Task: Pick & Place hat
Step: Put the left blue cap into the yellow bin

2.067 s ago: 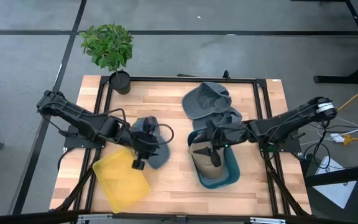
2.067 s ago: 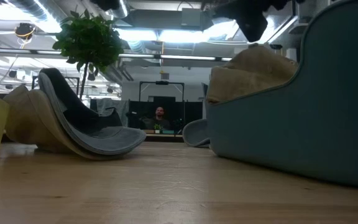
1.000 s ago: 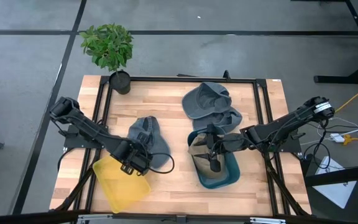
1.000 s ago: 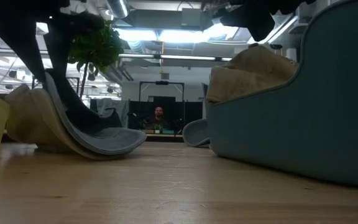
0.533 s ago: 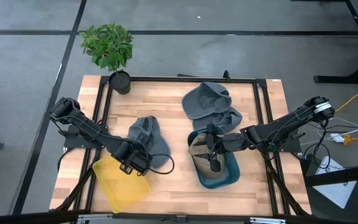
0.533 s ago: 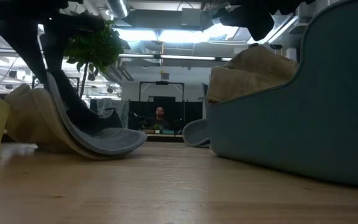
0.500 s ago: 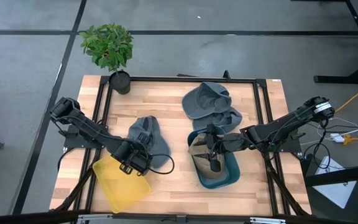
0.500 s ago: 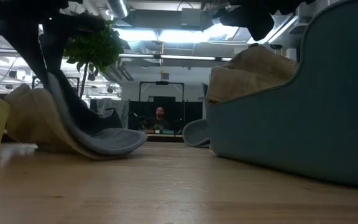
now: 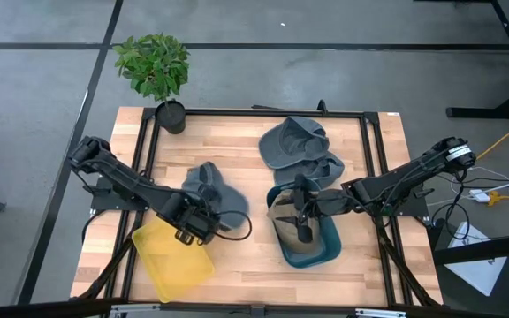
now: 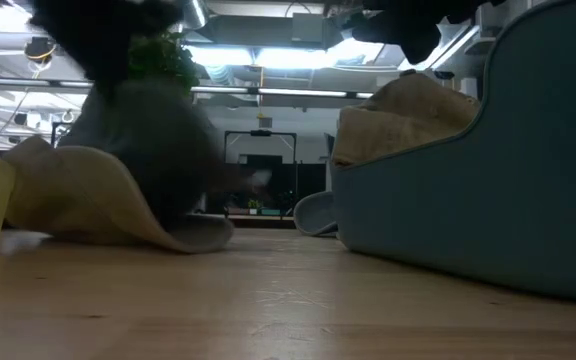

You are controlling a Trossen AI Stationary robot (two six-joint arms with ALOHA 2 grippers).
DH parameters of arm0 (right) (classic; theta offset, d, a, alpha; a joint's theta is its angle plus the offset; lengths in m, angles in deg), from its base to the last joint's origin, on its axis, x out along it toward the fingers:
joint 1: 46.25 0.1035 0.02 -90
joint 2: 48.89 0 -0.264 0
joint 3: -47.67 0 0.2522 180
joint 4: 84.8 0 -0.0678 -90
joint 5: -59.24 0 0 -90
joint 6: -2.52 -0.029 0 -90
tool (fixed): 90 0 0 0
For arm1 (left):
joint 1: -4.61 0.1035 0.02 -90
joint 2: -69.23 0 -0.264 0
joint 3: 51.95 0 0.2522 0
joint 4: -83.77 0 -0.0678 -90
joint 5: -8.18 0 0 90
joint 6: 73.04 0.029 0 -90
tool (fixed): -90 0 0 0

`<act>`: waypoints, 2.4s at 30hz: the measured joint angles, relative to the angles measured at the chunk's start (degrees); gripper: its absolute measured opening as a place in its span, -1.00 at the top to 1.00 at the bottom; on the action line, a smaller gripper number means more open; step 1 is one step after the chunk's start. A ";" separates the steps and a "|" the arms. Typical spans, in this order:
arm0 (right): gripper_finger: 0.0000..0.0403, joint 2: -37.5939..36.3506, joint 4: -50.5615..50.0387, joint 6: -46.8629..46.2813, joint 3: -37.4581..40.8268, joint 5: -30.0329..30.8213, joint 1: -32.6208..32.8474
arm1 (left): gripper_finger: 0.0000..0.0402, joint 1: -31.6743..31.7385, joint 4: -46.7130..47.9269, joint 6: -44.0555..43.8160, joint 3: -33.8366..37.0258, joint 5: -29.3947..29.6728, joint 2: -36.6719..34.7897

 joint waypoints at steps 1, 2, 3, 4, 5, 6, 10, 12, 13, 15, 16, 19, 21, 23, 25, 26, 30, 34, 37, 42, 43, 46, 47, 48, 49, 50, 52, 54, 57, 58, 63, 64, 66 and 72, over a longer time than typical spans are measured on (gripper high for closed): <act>-0.03 0.00 0.46 0.02 0.00 0.85 -0.02 | 0.96 0.00 -0.06 -0.65 -1.02 0.68 -0.72; -0.03 0.00 1.09 0.05 0.00 1.81 -0.02 | 0.97 0.05 -0.04 -1.43 -2.02 1.21 -1.42; -0.03 0.00 1.80 0.15 0.00 2.68 -0.02 | 0.97 0.21 -0.06 -2.49 -3.04 1.96 -2.19; -0.03 0.00 2.46 0.28 0.00 3.38 -0.04 | 0.97 0.45 -0.19 -3.82 -4.03 2.53 -2.97; -0.03 0.00 3.30 0.71 0.00 3.93 -0.04 | 0.96 0.75 -0.23 -5.44 -4.91 3.01 -3.81; -0.03 0.00 4.45 1.58 0.00 4.13 -0.04 | 0.96 1.19 -0.24 -7.15 -5.64 3.49 -4.80; -0.03 0.78 10.60 7.59 0.00 4.04 -0.02 | 0.95 3.12 -0.23 -11.75 -7.64 4.48 -7.85; -0.03 1.87 14.05 12.03 0.00 3.17 -0.02 | 0.95 3.86 -0.56 -12.74 -8.09 5.22 -9.04; -0.03 2.34 15.93 14.47 0.00 2.36 -0.02 | 0.95 4.16 -1.20 -12.81 -8.13 5.64 -9.50; -0.03 3.54 19.29 19.21 0.00 1.35 -0.02 | 0.95 4.62 -2.15 -12.75 -8.13 5.67 -9.99; -0.03 4.11 20.51 21.39 0.00 1.35 -0.02 | 0.95 4.83 -2.72 -12.73 -8.13 5.65 -10.05; -0.03 5.83 23.28 25.91 0.00 3.20 -0.28 | 0.95 5.03 -3.63 -12.33 -8.13 5.13 -10.07; -0.03 6.48 24.44 27.82 0.00 4.95 -0.77 | 0.95 5.02 -4.38 -11.85 -8.13 4.05 -10.00; -0.03 7.01 25.11 28.88 0.00 6.05 -1.51 | 0.95 4.97 -5.49 -11.73 -8.13 3.58 -9.89; -0.03 7.17 25.00 28.92 0.00 6.18 -2.38 | 0.94 4.98 -5.81 -11.21 -8.13 3.31 -9.87; -0.03 7.17 25.00 28.85 0.00 6.17 -2.83 | 0.94 4.98 -6.20 -10.78 -8.13 2.98 -9.87; -0.03 7.17 25.00 28.41 0.00 5.98 -3.97 | 0.95 4.98 -7.40 -10.18 -8.13 2.76 -9.87; 0.03 7.17 24.39 27.82 0.00 2.54 -4.54 | 0.94 4.98 -9.85 -8.09 -8.13 3.59 -9.87; 0.23 7.17 23.78 26.03 0.00 0.40 -5.01 | 0.94 4.99 -11.62 -6.53 -8.09 3.55 -9.87; 0.84 7.15 23.24 25.95 0.00 -4.80 -5.48 | 0.91 5.01 -11.94 -5.70 -8.09 5.59 -9.85; 0.90 7.15 23.30 25.90 0.00 -5.22 -5.49 | 0.89 5.01 -11.90 -5.79 -8.09 5.61 -9.85; 0.90 7.15 23.53 24.17 0.00 -5.98 -5.56 | 0.83 4.92 -11.81 -7.31 -8.09 7.48 -9.85; 0.89 7.12 23.50 23.40 0.00 -5.67 -5.59 | 0.81 4.92 -11.65 -7.93 -8.09 8.45 -9.86; 0.90 7.10 23.57 22.42 0.00 -4.29 -5.71 | 0.78 4.97 -11.22 -8.11 -8.09 9.31 -10.04; 0.92 7.00 23.61 20.96 0.00 -1.14 -5.76 | 0.75 4.98 -10.19 -8.07 -8.21 10.24 -10.34; 0.94 6.81 23.29 19.52 0.00 3.53 -5.86 | 0.71 5.05 -7.85 -8.11 -8.91 10.97 -10.71; 0.94 6.27 22.81 18.21 0.00 17.15 -6.17 | 0.65 5.02 -3.80 -8.72 -11.26 11.37 -11.55; 0.94 5.76 23.76 18.94 -0.05 32.84 -7.06 | 0.59 4.71 0.00 -10.34 -13.73 11.81 -12.12; 0.93 5.49 26.36 26.00 -1.98 50.66 -9.02 | 0.54 4.64 0.94 -13.31 -16.05 13.46 -13.29; 0.93 5.38 26.45 27.12 -2.91 51.42 -9.92 | 0.53 4.55 0.86 -14.17 -16.50 14.35 -13.77; 0.93 5.50 17.03 21.58 -8.97 0.87 -13.72 | 0.55 4.48 0.82 -15.19 -16.83 15.61 -14.71; 0.93 5.74 13.42 19.64 -10.76 -11.62 -14.63 | 0.56 4.48 0.82 -15.20 -16.83 15.35 -14.73; 0.93 6.28 9.03 17.11 -13.43 -25.79 -15.58 | 0.57 4.50 0.82 -15.22 -16.83 14.54 -14.81; 0.94 5.79 3.69 14.52 -14.93 24.05 -15.58 | 0.59 4.48 0.84 -15.71 -16.81 13.12 -14.59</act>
